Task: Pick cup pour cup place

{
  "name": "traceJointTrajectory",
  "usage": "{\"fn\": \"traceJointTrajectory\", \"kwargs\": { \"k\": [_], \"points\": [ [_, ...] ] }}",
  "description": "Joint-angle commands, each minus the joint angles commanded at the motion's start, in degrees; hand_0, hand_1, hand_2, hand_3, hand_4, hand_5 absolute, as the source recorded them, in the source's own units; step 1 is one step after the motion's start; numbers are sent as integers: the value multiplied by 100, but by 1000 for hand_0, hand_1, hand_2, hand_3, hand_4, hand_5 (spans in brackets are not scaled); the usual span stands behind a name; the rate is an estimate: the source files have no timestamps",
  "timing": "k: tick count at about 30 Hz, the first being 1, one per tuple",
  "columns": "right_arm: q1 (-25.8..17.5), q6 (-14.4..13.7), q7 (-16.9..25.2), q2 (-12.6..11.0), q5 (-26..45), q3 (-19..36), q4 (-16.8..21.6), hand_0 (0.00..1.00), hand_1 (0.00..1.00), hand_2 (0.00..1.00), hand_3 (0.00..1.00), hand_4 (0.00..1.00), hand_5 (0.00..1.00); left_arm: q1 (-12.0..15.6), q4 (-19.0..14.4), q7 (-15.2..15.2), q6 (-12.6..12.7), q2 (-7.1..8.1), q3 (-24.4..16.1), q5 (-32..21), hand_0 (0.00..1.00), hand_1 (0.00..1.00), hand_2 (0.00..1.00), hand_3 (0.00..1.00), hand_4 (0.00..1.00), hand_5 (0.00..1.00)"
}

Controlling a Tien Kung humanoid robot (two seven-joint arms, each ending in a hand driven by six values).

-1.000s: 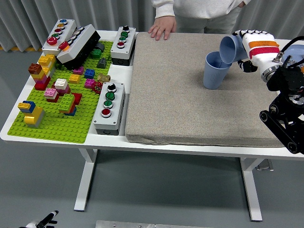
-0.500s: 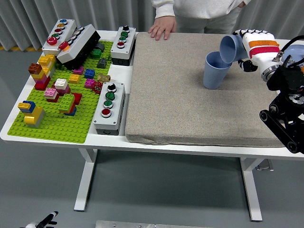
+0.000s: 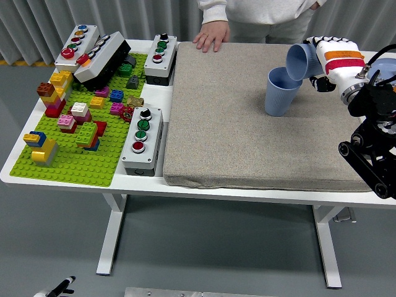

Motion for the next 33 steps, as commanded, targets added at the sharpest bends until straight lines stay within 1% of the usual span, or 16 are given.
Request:
{"fn": "traceJointTrajectory", "kwargs": {
  "k": [3,5,7,10,14,19,21,22,24,26,31,33],
  "points": [
    [-11,-23,24,8,123,70,-14,721,579,476,502,608,2,-2,0,-1,1,-3,-1,0,891,845,890,800,668,990],
    [-12,-154,168,5,551,234,-44,720,581,476,501,607,2,-12,0,-2,3,-7,-6,2,891,845,891,800,668,989],
    [-11,-208,256,2,1000,325,-60,720,581,476,501,607,2,-16,0,-3,3,-6,-6,3,891,845,891,800,668,989],
    [-29,-235,509,-2,1739,579,-97,720,581,476,501,607,2,-21,0,-2,2,-8,-14,6,891,845,891,800,668,989],
    [-49,-255,678,4,2649,752,-123,722,582,477,502,606,2,-23,0,-1,2,-10,-23,14,891,845,890,800,668,991],
    [-100,-150,957,34,3800,1004,-152,723,581,477,501,606,2,-30,0,-1,2,-18,-41,25,891,845,891,800,667,992],
    [-117,-60,1055,50,4190,1079,-173,723,581,477,501,606,2,-29,0,-3,3,-20,-47,23,891,845,891,800,667,992],
    [-135,64,1164,61,4451,1151,-187,723,581,477,501,606,2,-30,0,-2,5,-24,-56,27,891,845,891,800,667,992],
    [-154,181,1260,70,4904,1243,-216,722,581,477,502,608,2,-35,0,-3,5,-26,-57,29,891,845,890,800,667,993],
    [-166,260,1310,74,5241,1303,-231,722,581,477,502,608,2,-38,0,-4,4,-27,-58,31,891,845,890,800,667,993],
    [-207,590,1425,92,6256,1560,-311,721,582,476,502,609,2,-43,0,-3,3,-28,-49,25,891,845,890,800,666,993],
    [-227,673,1466,102,6588,1628,-366,721,582,476,502,609,2,-41,0,-3,3,-28,-45,21,891,845,890,800,666,993]
  ]
}}
